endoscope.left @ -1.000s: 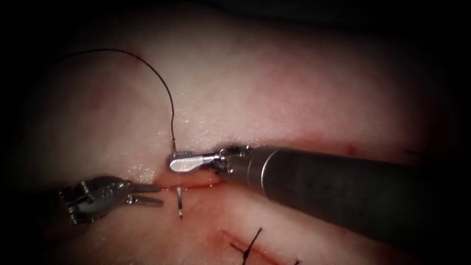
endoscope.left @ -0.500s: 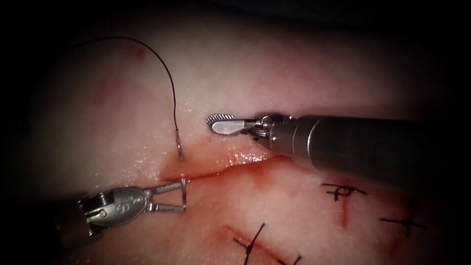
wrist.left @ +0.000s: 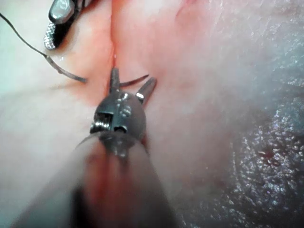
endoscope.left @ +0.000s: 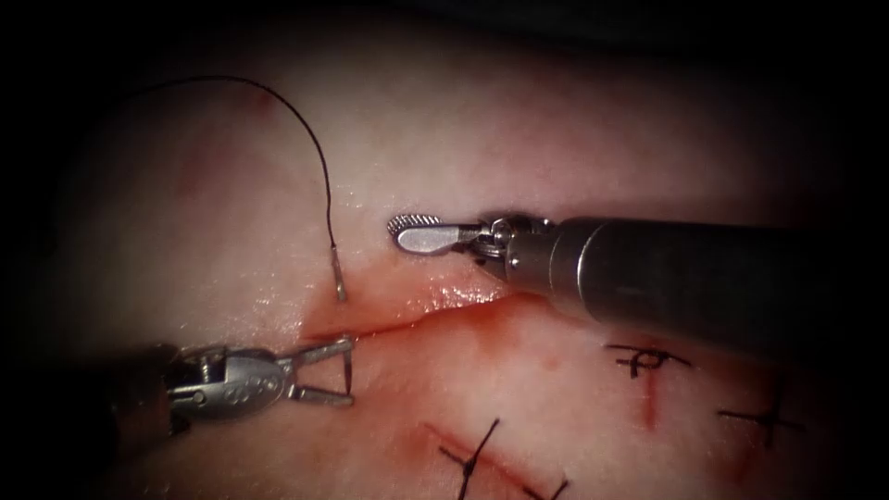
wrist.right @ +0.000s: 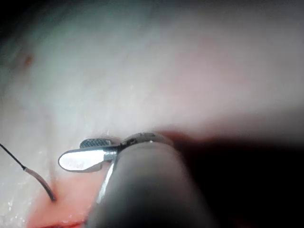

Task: Wound Closure
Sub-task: Using the left needle holder, pull the needle through the tissue.

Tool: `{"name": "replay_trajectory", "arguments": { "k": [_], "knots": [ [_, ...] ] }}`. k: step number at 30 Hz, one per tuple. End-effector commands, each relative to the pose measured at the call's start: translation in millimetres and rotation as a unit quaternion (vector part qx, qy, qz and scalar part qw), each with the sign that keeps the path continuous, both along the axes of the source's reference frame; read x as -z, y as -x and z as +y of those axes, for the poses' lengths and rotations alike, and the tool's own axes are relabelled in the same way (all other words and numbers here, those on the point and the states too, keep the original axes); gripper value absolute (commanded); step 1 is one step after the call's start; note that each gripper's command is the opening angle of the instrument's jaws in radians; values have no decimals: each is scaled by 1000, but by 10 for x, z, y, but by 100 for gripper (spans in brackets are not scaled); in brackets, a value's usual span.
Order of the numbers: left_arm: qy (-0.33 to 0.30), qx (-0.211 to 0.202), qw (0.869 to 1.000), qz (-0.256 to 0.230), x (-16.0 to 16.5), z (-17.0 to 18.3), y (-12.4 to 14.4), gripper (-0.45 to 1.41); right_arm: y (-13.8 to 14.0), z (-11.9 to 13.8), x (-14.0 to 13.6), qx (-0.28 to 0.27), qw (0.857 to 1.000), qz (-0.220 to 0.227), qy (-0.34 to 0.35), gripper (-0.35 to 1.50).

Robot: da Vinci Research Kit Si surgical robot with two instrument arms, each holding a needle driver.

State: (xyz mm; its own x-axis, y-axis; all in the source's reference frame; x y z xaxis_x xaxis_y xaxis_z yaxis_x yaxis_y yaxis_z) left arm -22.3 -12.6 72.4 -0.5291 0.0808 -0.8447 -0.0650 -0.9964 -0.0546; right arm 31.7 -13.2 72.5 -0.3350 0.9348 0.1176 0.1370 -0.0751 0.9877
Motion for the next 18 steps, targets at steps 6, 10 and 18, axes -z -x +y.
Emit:
{"name": "replay_trajectory", "arguments": {
  "k": [6,10,18],
  "knots": [
    [21,-3,1000,3,-20,-1,18,10,-9,2,-6,-15,1000,-15,10,130],
    [26,4,1000,-4,-22,0,18,-25,-9,1,-6,-36,996,-51,56,123],
    [26,10,1000,-14,-14,6,13,-45,2,16,-7,-47,938,-178,293,-10]
  ]
}}
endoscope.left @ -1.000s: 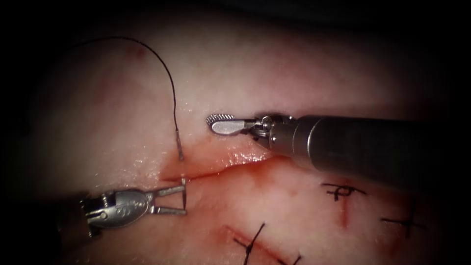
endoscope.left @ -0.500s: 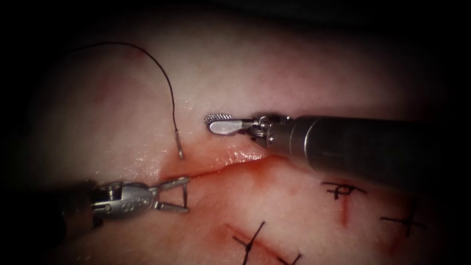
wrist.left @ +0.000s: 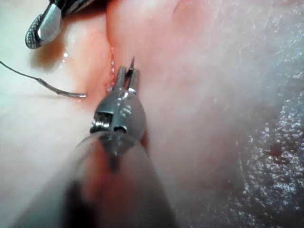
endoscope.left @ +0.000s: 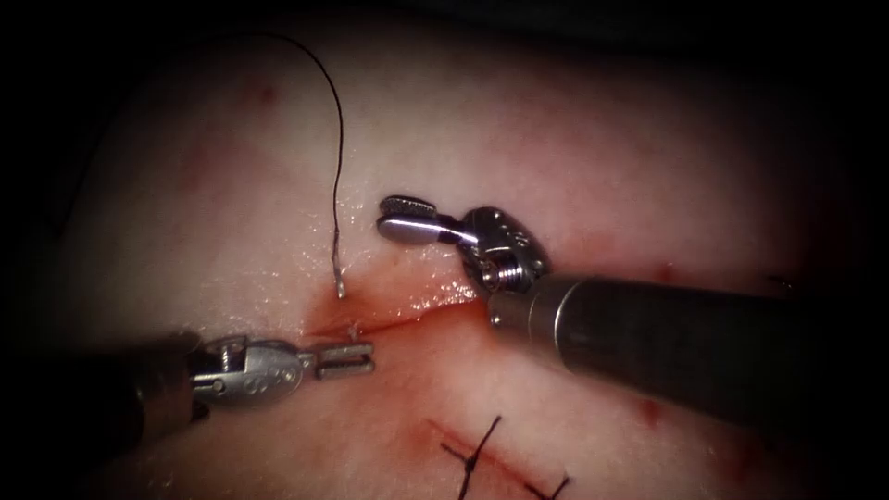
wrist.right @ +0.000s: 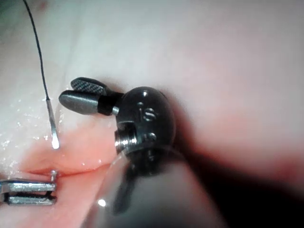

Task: Wound Closure
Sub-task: Using the left needle holder, pull the needle through the tissue.

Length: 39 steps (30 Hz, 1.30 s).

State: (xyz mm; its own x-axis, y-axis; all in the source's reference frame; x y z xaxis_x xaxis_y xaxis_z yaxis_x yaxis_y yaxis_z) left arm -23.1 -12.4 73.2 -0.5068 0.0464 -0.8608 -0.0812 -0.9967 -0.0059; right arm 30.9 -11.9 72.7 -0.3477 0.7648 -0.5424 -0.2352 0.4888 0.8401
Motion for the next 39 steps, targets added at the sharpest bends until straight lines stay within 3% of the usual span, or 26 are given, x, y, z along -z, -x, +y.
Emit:
{"name": "replay_trajectory", "arguments": {
  "k": [1,3,8,12,13,16,17,23,27,31,32,34,39],
  "knots": [
    [-13,11,1000,-4,-1,3,6,-45,-4,2,-6,22,1000,1,3,-13],
    [-47,32,998,-9,4,3,6,-45,-5,1,-7,22,1000,6,-12,-35],
    [-138,68,987,-39,21,2,6,-45,-7,-6,-7,13,1000,-11,-17,-35],
    [-228,99,965,-78,39,0,3,-45,-10,-11,-4,56,996,-22,-64,-35],
    [-244,104,960,-87,43,0,2,-45,-11,-13,-3,71,994,-30,-80,-28],
    [-297,118,938,-132,55,0,-2,-45,-16,-17,1,106,986,-60,-114,32],
    [-330,126,922,-157,64,1,-5,-45,-19,-21,2,117,983,-73,-118,74],
    [-456,155,851,-210,95,7,-12,-45,-29,-32,3,123,983,-77,-115,125],
    [-502,145,809,-269,121,13,-19,-45,-31,-37,4,133,982,-69,-115,128],
    [-512,126,798,-291,142,12,-19,-45,-31,-35,9,131,980,-63,-137,133],
    [-502,119,804,-297,148,12,-19,-45,-31,-34,10,129,979,-58,-149,136],
    [-414,82,852,-311,161,16,-17,-45,-29,-30,13,124,974,-42,-183,140],
    [-271,64,913,-298,177,37,-18,-45,-20,-26,20,130,969,-19,-209,138]
  ]
}}
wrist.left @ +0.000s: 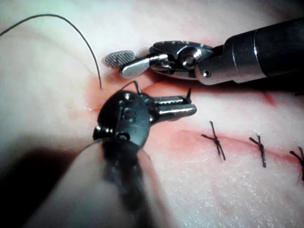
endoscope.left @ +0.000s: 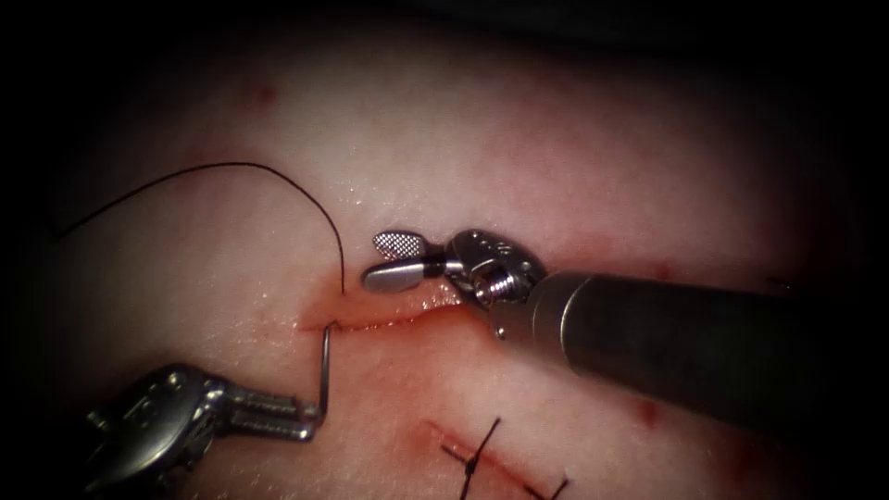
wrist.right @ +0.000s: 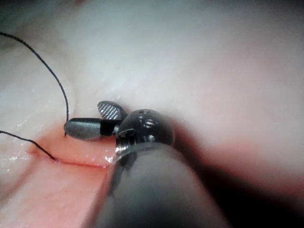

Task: Wound Closure
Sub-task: Using the left needle holder, pull the needle through the tissue, then hand the needle back to the right driver.

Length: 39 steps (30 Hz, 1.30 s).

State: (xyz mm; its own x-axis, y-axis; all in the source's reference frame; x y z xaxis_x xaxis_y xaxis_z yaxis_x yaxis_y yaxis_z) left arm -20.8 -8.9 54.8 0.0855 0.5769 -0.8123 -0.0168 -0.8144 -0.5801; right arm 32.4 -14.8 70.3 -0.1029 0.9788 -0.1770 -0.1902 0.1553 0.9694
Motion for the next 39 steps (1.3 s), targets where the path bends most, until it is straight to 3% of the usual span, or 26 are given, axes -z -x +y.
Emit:
{"name": "replay_trajectory", "arguments": {
  "k": [1,5,14,23,31,39],
  "knots": [
    [36,7,999,17,-4,9,6,-45,-3,3,-1,5,1000,9,-4,133],
    [121,21,991,54,0,33,4,-45,7,9,7,2,999,33,-18,128],
    [185,46,977,95,-4,69,2,-45,18,13,18,14,996,69,-55,113],
    [232,49,964,117,-45,31,18,-45,11,4,31,14,986,111,-126,115],
    [290,13,946,147,-84,0,56,-45,-2,-3,42,16,975,147,-168,138],
    [299,7,942,155,-101,-4,47,-45,9,1,56,33,965,192,-176,140]
  ]
}}
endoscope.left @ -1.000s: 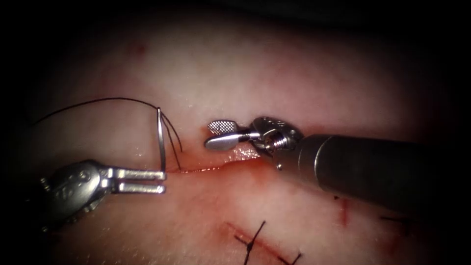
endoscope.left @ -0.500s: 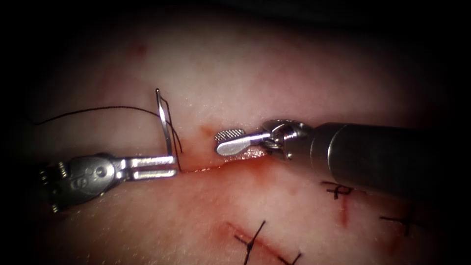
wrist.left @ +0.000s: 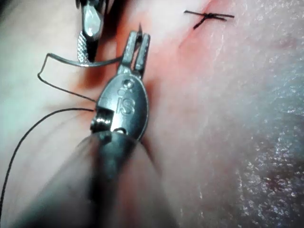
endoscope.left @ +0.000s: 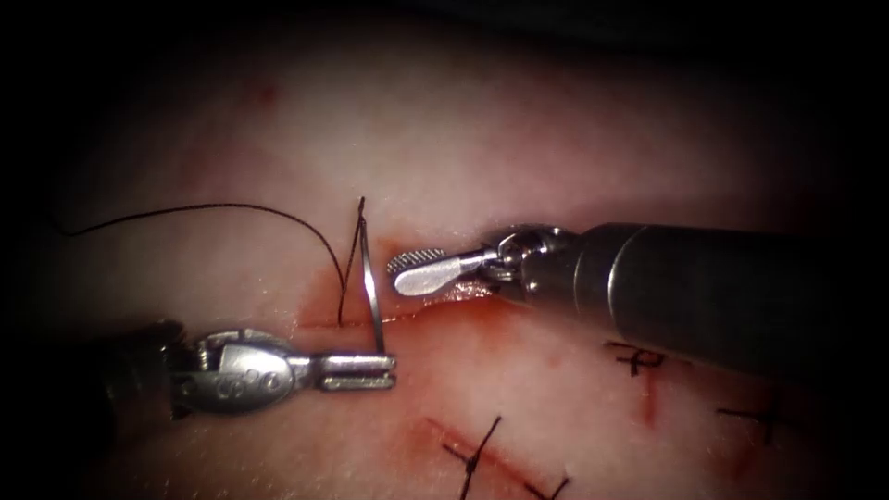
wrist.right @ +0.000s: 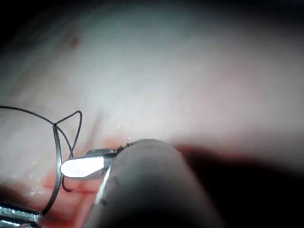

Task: Wound Closure
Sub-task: Hand the needle back to the right driver.

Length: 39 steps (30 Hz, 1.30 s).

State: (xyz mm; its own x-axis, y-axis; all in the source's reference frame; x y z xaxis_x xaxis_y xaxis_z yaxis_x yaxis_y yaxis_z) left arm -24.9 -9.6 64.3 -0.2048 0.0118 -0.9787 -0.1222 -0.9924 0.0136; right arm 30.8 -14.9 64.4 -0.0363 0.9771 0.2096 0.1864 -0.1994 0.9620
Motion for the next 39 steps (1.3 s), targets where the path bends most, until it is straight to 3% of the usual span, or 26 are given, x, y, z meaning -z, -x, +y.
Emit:
{"name": "replay_trajectory", "arguments": {
  "k": [1,26,39],
  "knots": [
    [1,-1,1000,2,-8,3,4,-45,-9,1,-3,2,1000,7,2,140],
    [1,-12,1000,9,-4,0,21,-45,-35,-8,-4,-1,1000,1,9,140],
    [-1,-20,1000,11,-3,-3,26,-45,-42,-12,-3,2,1000,-1,11,126]
  ]
}}
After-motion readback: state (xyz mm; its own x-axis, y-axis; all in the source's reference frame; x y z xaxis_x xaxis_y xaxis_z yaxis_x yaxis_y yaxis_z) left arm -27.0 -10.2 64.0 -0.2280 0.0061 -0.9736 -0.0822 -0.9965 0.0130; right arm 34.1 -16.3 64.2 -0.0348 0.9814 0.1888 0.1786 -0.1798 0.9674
